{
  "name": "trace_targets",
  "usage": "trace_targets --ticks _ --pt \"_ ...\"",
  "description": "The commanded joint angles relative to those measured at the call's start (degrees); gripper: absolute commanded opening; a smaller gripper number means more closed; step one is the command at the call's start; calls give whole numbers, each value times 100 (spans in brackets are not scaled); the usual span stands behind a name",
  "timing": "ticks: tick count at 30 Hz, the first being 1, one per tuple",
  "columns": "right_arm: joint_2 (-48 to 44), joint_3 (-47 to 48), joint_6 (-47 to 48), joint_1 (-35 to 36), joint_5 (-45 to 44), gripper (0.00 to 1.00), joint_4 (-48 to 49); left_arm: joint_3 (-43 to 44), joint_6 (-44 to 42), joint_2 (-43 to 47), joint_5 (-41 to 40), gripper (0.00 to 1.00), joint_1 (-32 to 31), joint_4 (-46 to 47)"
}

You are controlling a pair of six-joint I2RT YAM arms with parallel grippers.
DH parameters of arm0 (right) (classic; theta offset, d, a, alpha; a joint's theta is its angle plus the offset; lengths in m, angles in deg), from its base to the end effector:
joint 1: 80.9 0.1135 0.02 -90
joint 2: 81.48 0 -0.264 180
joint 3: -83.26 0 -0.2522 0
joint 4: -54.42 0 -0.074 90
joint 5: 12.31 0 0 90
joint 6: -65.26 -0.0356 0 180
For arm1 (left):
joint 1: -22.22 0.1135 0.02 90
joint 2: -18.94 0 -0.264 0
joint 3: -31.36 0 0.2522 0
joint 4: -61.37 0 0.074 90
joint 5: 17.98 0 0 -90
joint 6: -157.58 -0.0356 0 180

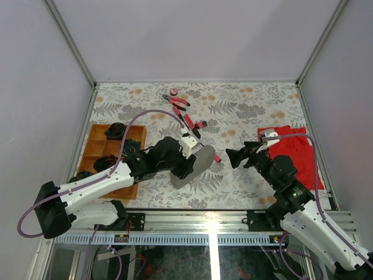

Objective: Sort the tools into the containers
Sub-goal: Adjust the storage box at the center of the board.

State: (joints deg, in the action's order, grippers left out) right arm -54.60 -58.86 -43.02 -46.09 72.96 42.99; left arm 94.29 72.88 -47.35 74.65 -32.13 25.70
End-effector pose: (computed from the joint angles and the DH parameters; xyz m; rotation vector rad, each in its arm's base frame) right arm 0.1179 0.0784 0.2802 -0.1667 1.6085 0.6570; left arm 0.1448 -0.2047 0.2714 0.9875 2.1031 -0.5970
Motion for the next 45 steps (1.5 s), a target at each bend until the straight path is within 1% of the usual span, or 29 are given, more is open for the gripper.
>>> trace_targets --ticks 1,4,10,15,20,25,27,36,39,41,45 --pt "117 5 745 -18 871 95 565 26 -698 61 285 0 -44 418" --pt "248 57 961 -17 1255 95 568 -77 -959 144 320 0 -54 476" --pt "407 68 1463 -9 2393 95 818 -267 -1523 292 494 0 -56 347" --pt "652 276 1918 -9 3006 95 629 -453 -1792 437 422 0 -51 301" --pt "761 617 2689 -9 3444 96 62 -588 -2060 484 549 0 -50 258" --pt "947 1003 3468 -8 4357 97 -582 -686 -2293 514 601 0 -80 216" --pt "1082 1178 3707 -5 4590 97 -805 -718 -2395 534 617 0 -89 189" --pt "1963 1830 4899 41 5429 97 -1683 -780 -2744 552 750 0 -168 91" --pt "2287 1968 5120 137 5659 97 -1806 -799 -2796 539 797 0 -203 83" --pt "2502 2014 5210 261 5657 98 -1773 -802 -2811 534 841 0 -229 82" --pt "2949 1948 5282 503 5347 97 -1432 -812 -2824 559 874 0 -272 90"
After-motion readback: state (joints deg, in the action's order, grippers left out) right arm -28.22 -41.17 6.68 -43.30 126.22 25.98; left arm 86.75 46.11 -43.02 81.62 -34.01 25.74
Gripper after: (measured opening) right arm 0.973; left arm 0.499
